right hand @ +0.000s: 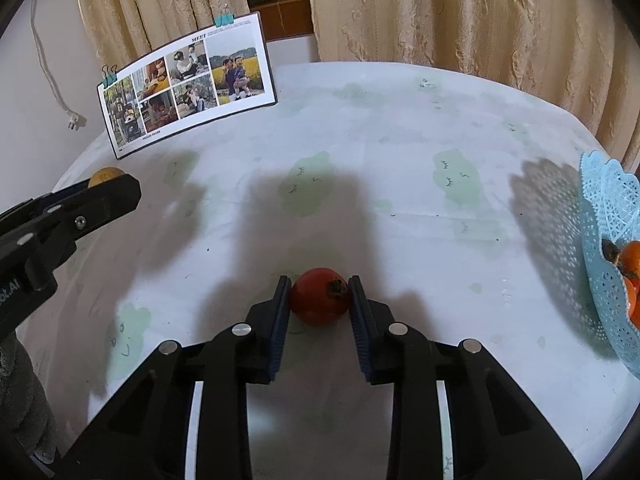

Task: Organize fruits
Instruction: 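Lift the red tomato and carry it into the blue basket with right tool, then carry the kiwi over the basket, lower it and open left tool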

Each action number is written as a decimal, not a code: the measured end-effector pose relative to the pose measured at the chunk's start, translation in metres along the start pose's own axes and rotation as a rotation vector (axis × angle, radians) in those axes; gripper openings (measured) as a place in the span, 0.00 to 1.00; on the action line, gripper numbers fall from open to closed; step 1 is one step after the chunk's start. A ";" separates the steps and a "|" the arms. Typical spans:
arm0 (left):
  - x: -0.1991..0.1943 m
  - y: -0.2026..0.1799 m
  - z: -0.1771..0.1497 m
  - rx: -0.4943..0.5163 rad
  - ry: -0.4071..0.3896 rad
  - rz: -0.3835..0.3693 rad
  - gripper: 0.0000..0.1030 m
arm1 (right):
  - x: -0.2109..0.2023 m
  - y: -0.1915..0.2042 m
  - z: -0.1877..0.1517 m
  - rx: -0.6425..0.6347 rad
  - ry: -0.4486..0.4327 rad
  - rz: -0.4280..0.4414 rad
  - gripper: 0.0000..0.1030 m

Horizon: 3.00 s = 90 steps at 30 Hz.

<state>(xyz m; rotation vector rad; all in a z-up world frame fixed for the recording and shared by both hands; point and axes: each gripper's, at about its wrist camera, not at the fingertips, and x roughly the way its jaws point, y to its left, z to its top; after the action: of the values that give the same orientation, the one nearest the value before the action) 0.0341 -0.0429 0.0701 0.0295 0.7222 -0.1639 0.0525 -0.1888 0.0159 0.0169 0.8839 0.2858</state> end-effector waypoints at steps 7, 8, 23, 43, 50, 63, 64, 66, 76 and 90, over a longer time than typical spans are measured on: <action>0.000 -0.001 0.000 0.002 0.000 -0.001 0.27 | -0.026 -0.012 0.002 0.048 -0.076 -0.009 0.29; 0.000 -0.002 0.000 0.004 0.000 -0.001 0.27 | -0.030 -0.015 0.002 0.058 -0.088 -0.010 0.29; 0.003 -0.013 -0.005 0.036 0.012 -0.011 0.27 | -0.096 -0.083 -0.009 0.228 -0.241 -0.086 0.29; 0.008 -0.026 -0.011 0.074 0.028 -0.017 0.27 | -0.156 -0.192 -0.055 0.460 -0.333 -0.282 0.29; 0.009 -0.034 -0.011 0.093 0.038 -0.026 0.27 | -0.161 -0.214 -0.066 0.530 -0.356 -0.278 0.46; 0.000 -0.094 0.003 0.186 0.032 -0.134 0.27 | -0.181 -0.228 -0.102 0.614 -0.544 -0.568 0.61; -0.001 -0.102 0.004 0.194 0.031 -0.145 0.27 | -0.180 -0.229 -0.105 0.624 -0.550 -0.566 0.62; -0.001 -0.119 0.009 0.216 0.026 -0.173 0.27 | -0.180 -0.233 -0.107 0.639 -0.552 -0.557 0.64; 0.016 -0.195 0.029 0.285 0.010 -0.299 0.27 | -0.181 -0.238 -0.111 0.675 -0.571 -0.505 0.77; 0.045 -0.263 0.034 0.332 0.004 -0.390 0.27 | -0.183 -0.244 -0.117 0.724 -0.578 -0.492 0.77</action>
<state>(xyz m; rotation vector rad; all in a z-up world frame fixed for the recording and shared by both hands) 0.0479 -0.3113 0.0740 0.2065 0.6934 -0.6561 -0.0878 -0.4824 0.0486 0.5218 0.3528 -0.4941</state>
